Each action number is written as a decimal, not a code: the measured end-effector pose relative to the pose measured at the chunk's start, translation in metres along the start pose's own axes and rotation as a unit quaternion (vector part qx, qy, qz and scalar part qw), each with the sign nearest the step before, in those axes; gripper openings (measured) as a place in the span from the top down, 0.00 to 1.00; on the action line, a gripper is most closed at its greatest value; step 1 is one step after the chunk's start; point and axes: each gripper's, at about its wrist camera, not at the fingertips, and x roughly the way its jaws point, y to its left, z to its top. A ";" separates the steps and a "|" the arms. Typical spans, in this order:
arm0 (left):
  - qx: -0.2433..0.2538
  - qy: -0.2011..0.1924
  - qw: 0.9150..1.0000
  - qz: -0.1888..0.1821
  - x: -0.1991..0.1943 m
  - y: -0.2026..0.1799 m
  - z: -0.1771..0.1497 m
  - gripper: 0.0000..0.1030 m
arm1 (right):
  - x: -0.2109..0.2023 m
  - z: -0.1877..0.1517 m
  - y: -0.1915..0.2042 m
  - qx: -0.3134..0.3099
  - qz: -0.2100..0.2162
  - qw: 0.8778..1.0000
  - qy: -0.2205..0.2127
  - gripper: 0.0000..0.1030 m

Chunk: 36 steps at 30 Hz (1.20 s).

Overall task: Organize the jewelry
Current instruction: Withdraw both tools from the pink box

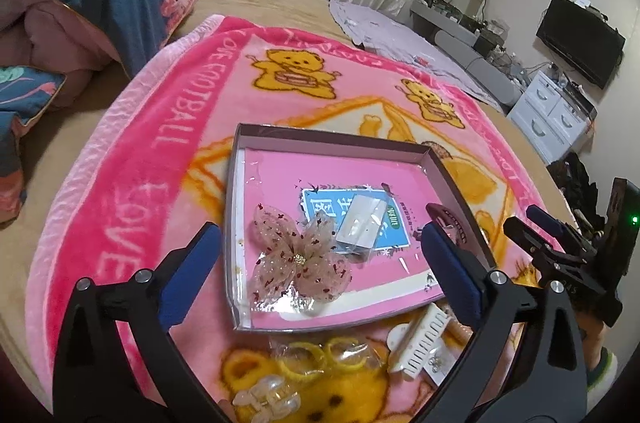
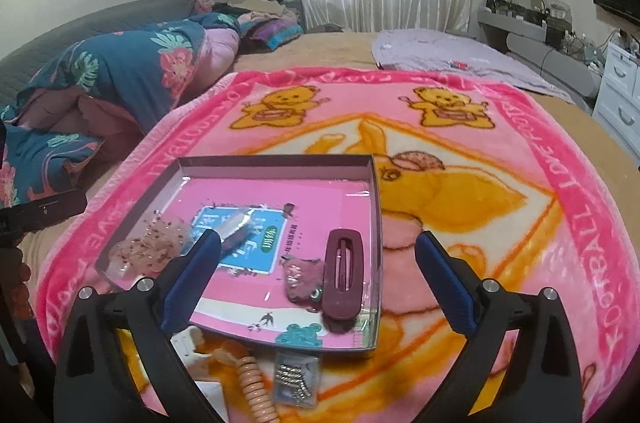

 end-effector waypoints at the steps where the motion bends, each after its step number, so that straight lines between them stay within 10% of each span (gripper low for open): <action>1: 0.000 -0.002 1.000 -0.001 -0.003 -0.001 0.000 0.09 | -0.002 0.001 0.001 -0.001 -0.003 1.000 -0.002 0.05; 36: -0.003 -0.075 0.997 -0.024 -0.119 -0.014 -0.016 0.09 | -0.126 0.009 0.043 -0.016 0.002 0.996 -0.089 0.04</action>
